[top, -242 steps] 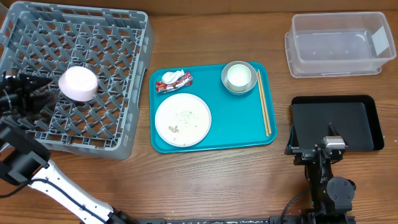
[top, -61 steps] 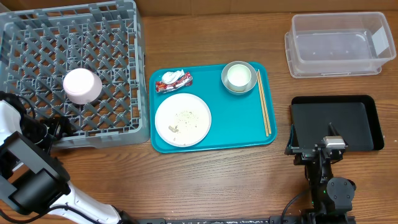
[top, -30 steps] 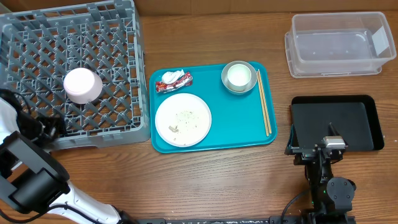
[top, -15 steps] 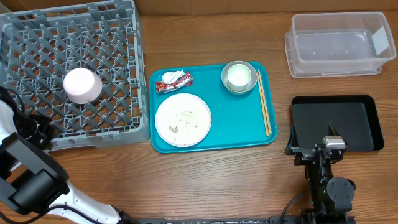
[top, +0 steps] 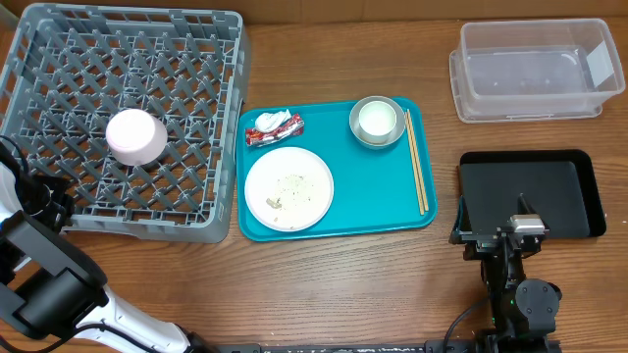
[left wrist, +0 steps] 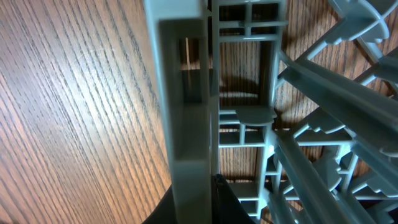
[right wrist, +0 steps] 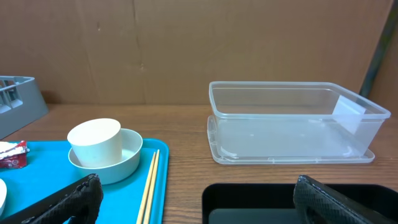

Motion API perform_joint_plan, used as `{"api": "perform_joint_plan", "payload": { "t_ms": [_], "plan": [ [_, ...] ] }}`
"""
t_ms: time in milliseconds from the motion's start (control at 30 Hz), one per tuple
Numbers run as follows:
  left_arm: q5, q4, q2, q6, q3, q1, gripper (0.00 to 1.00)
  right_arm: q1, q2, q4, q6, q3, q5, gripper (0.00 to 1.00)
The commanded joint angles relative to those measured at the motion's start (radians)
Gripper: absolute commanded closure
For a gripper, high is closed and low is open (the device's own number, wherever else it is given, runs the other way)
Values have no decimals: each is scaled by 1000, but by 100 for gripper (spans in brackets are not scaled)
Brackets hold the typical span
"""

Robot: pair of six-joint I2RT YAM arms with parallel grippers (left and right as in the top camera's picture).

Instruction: Sort waste into correct bins and load items into the dishwasher

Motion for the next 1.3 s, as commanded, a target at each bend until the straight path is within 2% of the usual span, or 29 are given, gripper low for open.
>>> {"api": "perform_joint_plan", "payload": {
  "t_ms": [0, 200, 400, 733, 1067, 1267],
  "plan": [
    [-31, -26, -1, 83, -2, -19, 96, 7, -12, 3, -4, -10, -5, 0],
    [-28, -55, -1, 5, -2, -13, 96, 7, -12, 3, -4, -10, -5, 0],
    [-94, -53, -1, 3, -2, 37, 96, 7, -12, 3, -4, -10, -5, 0],
    [-54, -36, -1, 3, -2, 148, 96, 7, -12, 3, -4, -10, -5, 0],
    [-58, -18, -1, -28, -2, 161, 96, 7, -12, 3, -4, -10, -5, 0],
    [-63, -34, -1, -96, -2, 169, 96, 7, -12, 3, -4, -10, -5, 0]
  ]
}}
